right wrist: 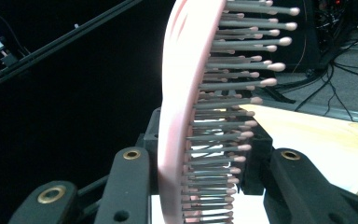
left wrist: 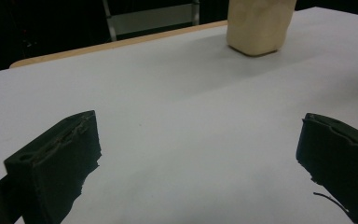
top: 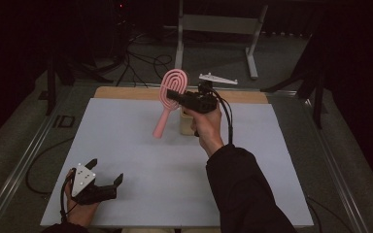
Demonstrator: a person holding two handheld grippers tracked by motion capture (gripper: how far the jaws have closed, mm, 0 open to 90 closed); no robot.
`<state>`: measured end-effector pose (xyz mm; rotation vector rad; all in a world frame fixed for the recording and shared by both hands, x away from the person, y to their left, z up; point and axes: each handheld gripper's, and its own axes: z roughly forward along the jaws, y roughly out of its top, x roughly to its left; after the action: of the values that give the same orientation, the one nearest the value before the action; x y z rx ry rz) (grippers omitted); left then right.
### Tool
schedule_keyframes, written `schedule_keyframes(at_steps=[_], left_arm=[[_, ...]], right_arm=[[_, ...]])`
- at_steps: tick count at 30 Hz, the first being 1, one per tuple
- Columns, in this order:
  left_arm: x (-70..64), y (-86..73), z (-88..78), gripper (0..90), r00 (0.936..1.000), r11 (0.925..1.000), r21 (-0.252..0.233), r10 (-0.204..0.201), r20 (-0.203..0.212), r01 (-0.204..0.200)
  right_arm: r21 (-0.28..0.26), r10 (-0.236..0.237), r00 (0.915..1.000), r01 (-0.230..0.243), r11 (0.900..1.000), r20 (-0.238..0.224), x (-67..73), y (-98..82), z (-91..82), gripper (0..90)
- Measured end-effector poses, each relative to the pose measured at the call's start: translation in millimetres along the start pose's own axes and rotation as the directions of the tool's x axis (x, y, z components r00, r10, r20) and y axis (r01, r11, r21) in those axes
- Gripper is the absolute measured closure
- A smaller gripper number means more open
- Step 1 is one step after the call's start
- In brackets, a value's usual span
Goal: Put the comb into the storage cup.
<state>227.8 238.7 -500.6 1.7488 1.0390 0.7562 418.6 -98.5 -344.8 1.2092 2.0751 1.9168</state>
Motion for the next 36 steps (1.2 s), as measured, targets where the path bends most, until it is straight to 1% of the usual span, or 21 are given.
schedule_keyframes(at_steps=[9,25,32,36], left_arm=[[-0.3,-0.1,0.1,0.4,1.0000,1.0000,0.002,-0.001,0.000,0.001],[-0.2,0.1,-0.4,0.4,1.0000,1.0000,0.003,-0.002,-0.008,0.002],[-0.1,0.1,-0.8,0.4,1.0000,1.0000,0.004,-0.001,-0.008,0.001],[-0.3,0.2,-0.9,0.4,1.0000,1.0000,0.004,0.000,-0.007,0.000]], right_arm=[[-0.019,0.032,0.9995,-0.031,0.999,0.004,-10.2,3.7,0.9,63.7],[-0.043,0.050,0.9974,-0.048,0.998,0.052,-22.5,9.2,-1.5,63.7],[-0.058,0.064,0.9962,-0.061,0.996,0.060,-27.6,11.0,-2.7,63.7],[-0.057,0.061,0.9948,-0.056,0.997,0.082,-31.0,12.7,-2.5,63.7]])
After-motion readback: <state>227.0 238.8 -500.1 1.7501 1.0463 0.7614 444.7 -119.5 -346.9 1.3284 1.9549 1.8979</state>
